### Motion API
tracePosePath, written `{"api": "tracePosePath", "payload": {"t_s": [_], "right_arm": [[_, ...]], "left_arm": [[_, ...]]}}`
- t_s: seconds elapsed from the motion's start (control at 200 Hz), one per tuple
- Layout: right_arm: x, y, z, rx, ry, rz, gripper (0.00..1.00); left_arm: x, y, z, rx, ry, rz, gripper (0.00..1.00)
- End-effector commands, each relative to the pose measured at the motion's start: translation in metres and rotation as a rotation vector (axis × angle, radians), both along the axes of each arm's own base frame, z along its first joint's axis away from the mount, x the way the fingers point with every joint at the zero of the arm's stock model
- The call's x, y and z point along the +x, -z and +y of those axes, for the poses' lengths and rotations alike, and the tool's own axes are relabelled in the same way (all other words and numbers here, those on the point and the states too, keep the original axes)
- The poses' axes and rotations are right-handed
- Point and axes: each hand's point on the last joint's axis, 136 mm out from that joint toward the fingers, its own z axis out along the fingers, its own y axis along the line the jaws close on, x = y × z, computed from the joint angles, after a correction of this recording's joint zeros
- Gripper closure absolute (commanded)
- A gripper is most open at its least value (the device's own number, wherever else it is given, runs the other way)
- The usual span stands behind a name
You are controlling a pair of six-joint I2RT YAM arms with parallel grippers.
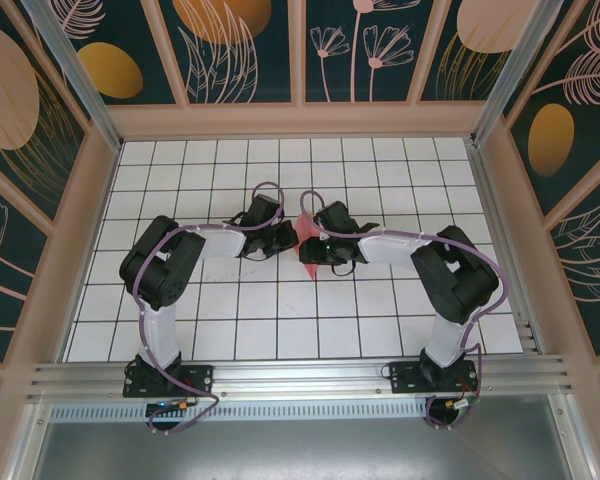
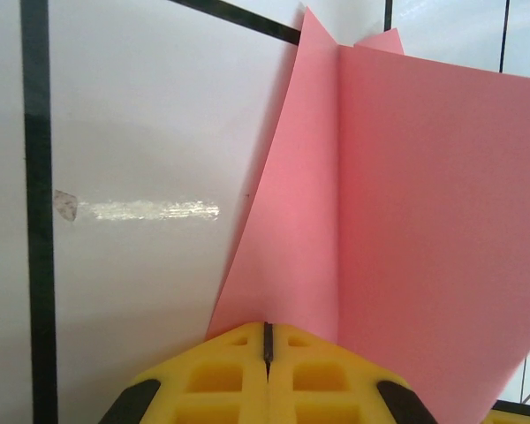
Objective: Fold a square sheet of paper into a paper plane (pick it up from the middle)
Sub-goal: Move the paper plane to the top-center of the table.
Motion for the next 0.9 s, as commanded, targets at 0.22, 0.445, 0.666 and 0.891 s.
{"api": "tracePosePath", "payload": {"t_s": [0.22, 0.445, 0.666, 0.891], "right_arm": [[-0.002, 0.002, 0.005, -0.008, -0.049, -0.034, 0.43], [0.002, 0.012, -0.002, -0.096, -0.020, -0.048, 0.41], [0.005, 0.013, -0.006, -0.120, 0.011, -0.058, 0.47], [0.009, 0.000, -0.006, -0.092, 0.039, -0.084, 0.56]], "left_arm": [[-0.004, -0.002, -0.001, -0.002, 0.016, 0.029, 0.95], [-0.004, -0.004, -0.001, -0.009, 0.019, 0.032, 0.95], [-0.004, -0.006, -0.001, -0.013, 0.020, 0.029, 0.94], [-0.005, -0.001, 0.000, -0.003, 0.018, 0.036, 0.94]]}}
